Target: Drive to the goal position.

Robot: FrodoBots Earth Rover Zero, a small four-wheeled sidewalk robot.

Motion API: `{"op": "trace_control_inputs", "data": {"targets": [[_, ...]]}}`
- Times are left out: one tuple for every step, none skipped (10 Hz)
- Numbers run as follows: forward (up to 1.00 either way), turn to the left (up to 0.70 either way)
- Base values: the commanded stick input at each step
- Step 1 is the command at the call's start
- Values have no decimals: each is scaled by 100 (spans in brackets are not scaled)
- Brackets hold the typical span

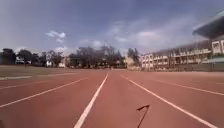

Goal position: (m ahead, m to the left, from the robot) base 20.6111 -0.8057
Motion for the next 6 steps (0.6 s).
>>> {"op": "trace_control_inputs", "data": {"targets": [[70,0],[70,0],[70,0],[70,0],[70,0],[70,0]]}}
